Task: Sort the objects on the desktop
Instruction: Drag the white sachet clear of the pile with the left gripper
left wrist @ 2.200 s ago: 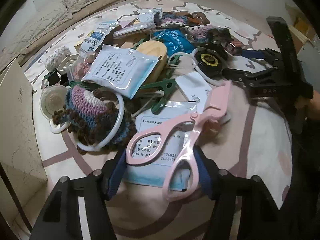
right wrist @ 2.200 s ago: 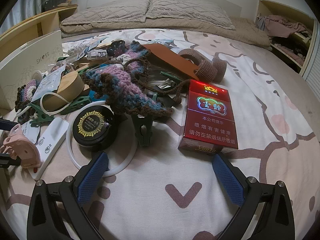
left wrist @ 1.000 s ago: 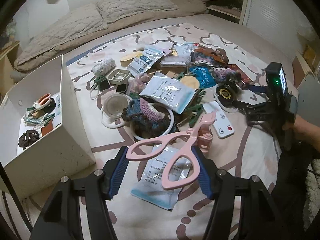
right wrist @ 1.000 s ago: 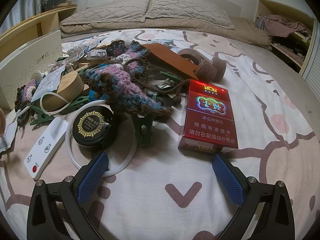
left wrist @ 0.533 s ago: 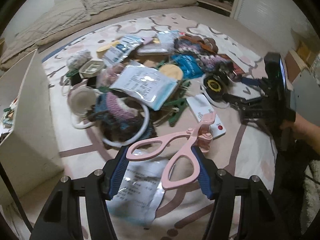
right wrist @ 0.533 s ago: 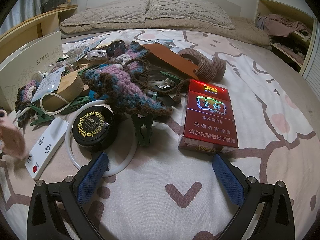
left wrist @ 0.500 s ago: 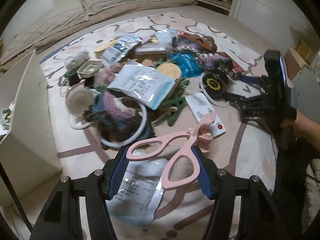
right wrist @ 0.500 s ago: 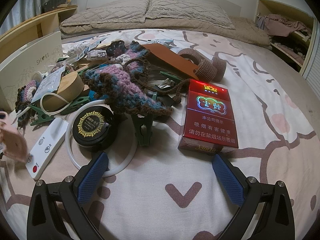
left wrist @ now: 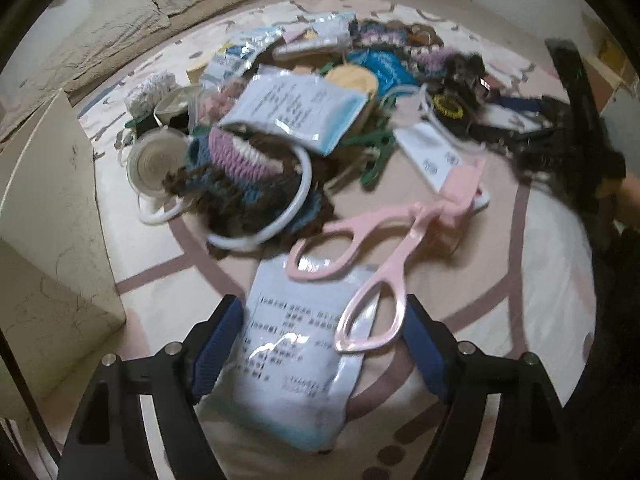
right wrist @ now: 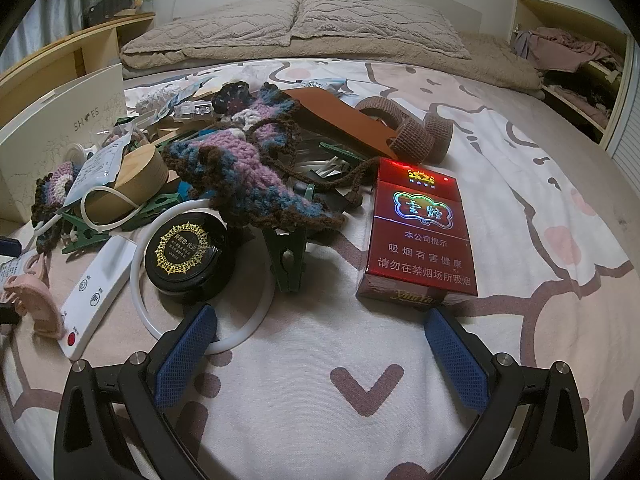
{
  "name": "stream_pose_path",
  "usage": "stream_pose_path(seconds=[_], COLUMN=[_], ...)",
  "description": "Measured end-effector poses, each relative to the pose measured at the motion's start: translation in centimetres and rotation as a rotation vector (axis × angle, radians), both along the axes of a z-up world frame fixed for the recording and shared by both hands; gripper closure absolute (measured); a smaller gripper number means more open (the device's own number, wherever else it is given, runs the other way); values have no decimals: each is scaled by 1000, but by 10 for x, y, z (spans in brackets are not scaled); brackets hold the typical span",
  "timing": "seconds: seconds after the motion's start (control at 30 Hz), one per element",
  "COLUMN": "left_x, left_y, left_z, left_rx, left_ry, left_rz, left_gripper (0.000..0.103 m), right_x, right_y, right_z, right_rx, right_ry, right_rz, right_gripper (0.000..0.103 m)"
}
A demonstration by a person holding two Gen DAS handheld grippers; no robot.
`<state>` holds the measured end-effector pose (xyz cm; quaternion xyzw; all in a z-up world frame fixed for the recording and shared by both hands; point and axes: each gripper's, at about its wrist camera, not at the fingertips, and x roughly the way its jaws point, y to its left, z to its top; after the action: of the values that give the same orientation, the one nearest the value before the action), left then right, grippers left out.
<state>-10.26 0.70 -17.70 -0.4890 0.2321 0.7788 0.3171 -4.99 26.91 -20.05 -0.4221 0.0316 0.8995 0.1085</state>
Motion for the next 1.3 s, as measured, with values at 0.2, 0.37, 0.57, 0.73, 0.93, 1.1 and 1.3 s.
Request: stream_pose_path(seconds=[0.2,0.37,0.57,0.73,0.93,1.1,1.3], left_x=[2,4,7,2,0,-2,7], left_y=[-15,-30,-45,-66,-88,-85,-76], left_z=[-4,0,1,3,5,3,8], left_rx=[-17,-18,-34,-45,-32,-18,2], left_ry=[-47,-40,-47,-92,-119,-164,-224], left_rz=[-43,-50,-52,-13,30,59,-4], left_gripper=[25,36,36,36,35,24,24], right_x=[0,0,0,0,0,0,12], right_y=[0,0,1,1,0,-2,0], right_z=[0,0,0,0,0,0,-1], right_rx=[-1,-1,-1,-1,2,10,-16], right_ry=[0,0,0,1,-5,-24,-36], right_rz=[0,1,1,1,1,-3,-3], right_gripper=[0,0,0,0,0,0,0])
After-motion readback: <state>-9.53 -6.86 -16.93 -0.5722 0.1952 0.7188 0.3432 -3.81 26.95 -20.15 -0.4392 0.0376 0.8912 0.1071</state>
